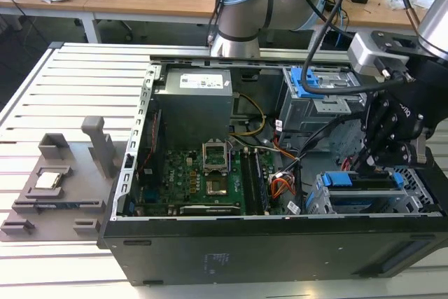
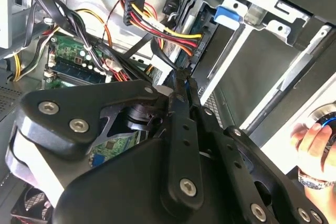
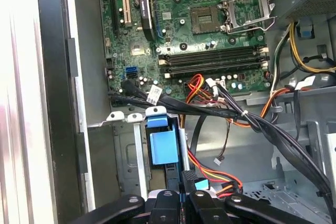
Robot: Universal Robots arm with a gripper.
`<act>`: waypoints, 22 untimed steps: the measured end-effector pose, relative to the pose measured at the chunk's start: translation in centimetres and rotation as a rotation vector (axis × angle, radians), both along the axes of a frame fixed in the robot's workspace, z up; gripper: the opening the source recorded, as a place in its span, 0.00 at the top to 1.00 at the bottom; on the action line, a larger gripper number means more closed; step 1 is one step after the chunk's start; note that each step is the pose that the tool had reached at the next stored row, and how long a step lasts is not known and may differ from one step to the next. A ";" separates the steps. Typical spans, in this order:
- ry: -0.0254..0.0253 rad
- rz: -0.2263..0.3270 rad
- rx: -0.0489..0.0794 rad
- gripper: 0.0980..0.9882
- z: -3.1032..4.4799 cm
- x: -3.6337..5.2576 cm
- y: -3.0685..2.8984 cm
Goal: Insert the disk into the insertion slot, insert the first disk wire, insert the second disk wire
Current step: 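Insert the second disk wire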
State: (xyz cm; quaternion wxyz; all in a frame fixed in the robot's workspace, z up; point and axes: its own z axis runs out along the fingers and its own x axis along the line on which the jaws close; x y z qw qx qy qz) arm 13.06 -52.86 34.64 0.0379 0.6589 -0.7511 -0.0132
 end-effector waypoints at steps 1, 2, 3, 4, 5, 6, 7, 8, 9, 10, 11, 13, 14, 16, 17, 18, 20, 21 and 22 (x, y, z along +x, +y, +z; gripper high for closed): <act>0.0004 0.001 0.000 0.95 -0.04 0.10 0.00; 0.0007 0.001 0.000 0.95 -0.07 0.20 0.01; 0.0012 0.002 0.000 0.95 -0.14 0.37 0.01; 0.0014 0.002 0.001 0.95 -0.19 0.41 0.00; 0.0015 0.002 0.002 0.95 -0.24 0.40 -0.01; 0.0016 0.002 0.005 0.95 -0.31 0.41 -0.01; 0.0016 0.002 0.006 0.95 -0.35 0.42 -0.01; 0.0016 0.002 0.008 0.95 -0.40 0.43 -0.04; 0.0016 0.002 0.008 0.95 -0.42 0.43 -0.11; 0.0016 0.002 0.008 0.95 -0.42 0.43 -0.15; 0.0016 0.002 0.008 0.95 -0.42 0.43 -0.26; 0.0016 0.002 0.008 0.95 -0.43 0.43 -0.44; 0.0016 0.002 0.008 0.95 -0.45 0.43 -0.51; 0.0019 0.002 0.009 0.95 -0.54 0.44 -0.61; 0.0022 0.002 0.008 0.95 -0.55 0.48 -0.61; 0.0024 0.002 0.008 0.95 -0.56 0.54 -0.62; 0.0026 0.002 0.008 0.95 -0.61 0.61 -0.62; 0.0026 0.002 0.008 0.95 -0.68 0.64 -0.62; 0.0025 0.002 0.008 0.95 -0.72 0.65 -0.62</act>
